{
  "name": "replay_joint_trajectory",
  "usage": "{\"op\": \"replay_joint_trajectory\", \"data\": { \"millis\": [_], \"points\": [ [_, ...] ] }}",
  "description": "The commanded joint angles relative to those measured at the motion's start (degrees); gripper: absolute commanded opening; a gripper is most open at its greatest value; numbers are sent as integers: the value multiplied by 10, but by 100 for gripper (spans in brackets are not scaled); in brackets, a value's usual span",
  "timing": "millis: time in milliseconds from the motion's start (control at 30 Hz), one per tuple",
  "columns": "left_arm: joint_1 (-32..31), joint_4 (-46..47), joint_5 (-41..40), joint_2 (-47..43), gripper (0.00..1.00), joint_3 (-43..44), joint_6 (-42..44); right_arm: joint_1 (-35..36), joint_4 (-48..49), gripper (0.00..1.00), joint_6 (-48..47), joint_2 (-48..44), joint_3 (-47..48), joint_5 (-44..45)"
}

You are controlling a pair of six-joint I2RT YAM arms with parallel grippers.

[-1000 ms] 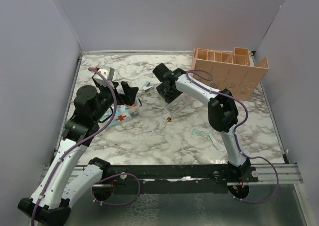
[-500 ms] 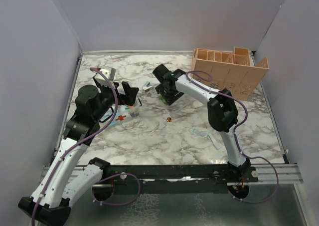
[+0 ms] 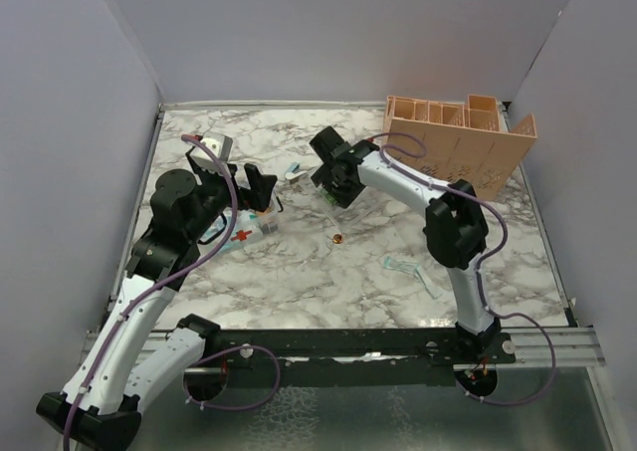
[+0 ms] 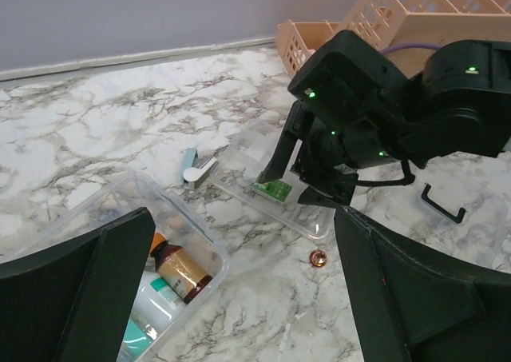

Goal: Organize the medicine kit

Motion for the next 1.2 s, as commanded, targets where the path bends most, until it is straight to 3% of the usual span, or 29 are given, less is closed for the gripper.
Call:
{"op": "replay_joint_trajectory", "data": {
  "millis": [0,233,400,533,767,933,1033,1167],
  "points": [
    [-1,-2,6,-2,99,16,9,3,108,66,-126,-106,-56,-2],
    [-4,-5,11,9,99,29,38,3,223,65,-273,-256,-238,-15],
    [-11,-22,-53,20,99,53,88,3,174,65,-307,-333,-331,25],
    [-17,-19,-39,30,99,54,102,2,116,65,-311,-390,-398,102],
    [-28,-12,-4,58,99,65,114,2,16,65,-214,-458,-494,164],
    [-35,9,35,71,99,56,80,2,-23,62,-51,-491,-572,143],
    [-43,25,44,72,99,42,77,-3,-3,62,25,-512,-620,118],
    [-50,23,34,83,99,52,82,-7,38,64,57,-509,-654,82]
  ]
}}
